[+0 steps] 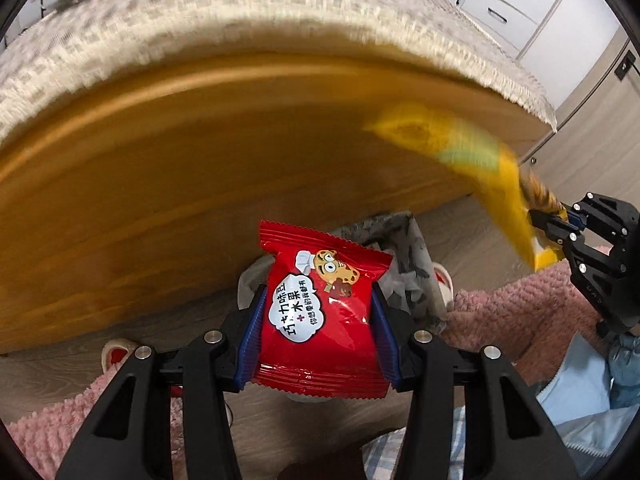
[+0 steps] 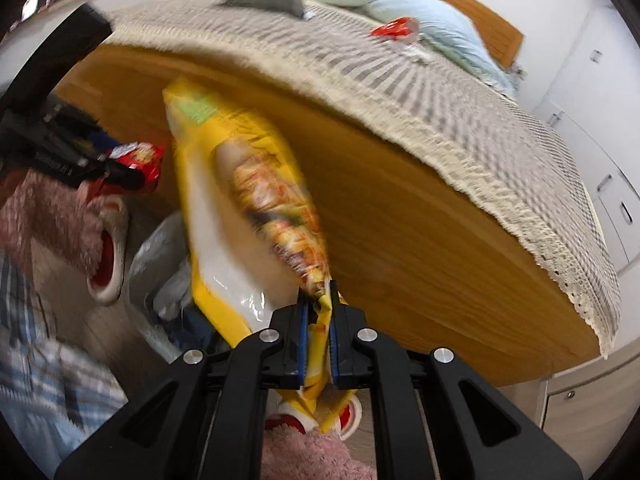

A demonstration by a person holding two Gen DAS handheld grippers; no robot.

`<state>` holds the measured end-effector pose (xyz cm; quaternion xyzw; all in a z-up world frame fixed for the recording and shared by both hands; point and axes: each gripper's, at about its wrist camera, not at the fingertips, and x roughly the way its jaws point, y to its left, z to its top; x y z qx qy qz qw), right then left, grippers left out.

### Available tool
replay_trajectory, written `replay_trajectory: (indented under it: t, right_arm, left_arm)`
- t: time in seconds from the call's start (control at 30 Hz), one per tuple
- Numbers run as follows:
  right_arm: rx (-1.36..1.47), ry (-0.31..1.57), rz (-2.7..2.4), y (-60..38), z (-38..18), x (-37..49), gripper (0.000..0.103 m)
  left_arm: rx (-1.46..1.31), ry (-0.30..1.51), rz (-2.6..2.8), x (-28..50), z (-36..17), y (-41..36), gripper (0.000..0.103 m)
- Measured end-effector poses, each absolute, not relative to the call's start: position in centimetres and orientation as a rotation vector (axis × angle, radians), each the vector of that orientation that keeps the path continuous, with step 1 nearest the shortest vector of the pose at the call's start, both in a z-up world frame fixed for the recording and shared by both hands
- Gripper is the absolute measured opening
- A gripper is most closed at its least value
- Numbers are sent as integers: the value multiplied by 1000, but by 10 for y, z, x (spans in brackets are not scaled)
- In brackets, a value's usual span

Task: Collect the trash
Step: 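Carry the red packet and yellow bag down to the trash bag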

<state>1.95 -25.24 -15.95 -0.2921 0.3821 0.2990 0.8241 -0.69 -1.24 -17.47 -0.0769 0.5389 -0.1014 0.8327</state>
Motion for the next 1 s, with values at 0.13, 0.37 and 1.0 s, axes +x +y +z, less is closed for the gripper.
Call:
replay_trajectory:
  t: [0.13, 0.37, 1.0]
  right_arm:
    - [-715, 865, 676, -246, -182, 16, 8]
    - [-850, 941, 713, -226, -221, 32, 8]
    - [-918, 1062, 760, -211, -270, 61, 8]
  left_arm:
    - [-157, 1199, -222, -4, -195, -15, 46]
    - [-144, 1281, -213, 12, -225, -28, 46]
    - [-124, 1462, -190, 32, -281, -31, 77]
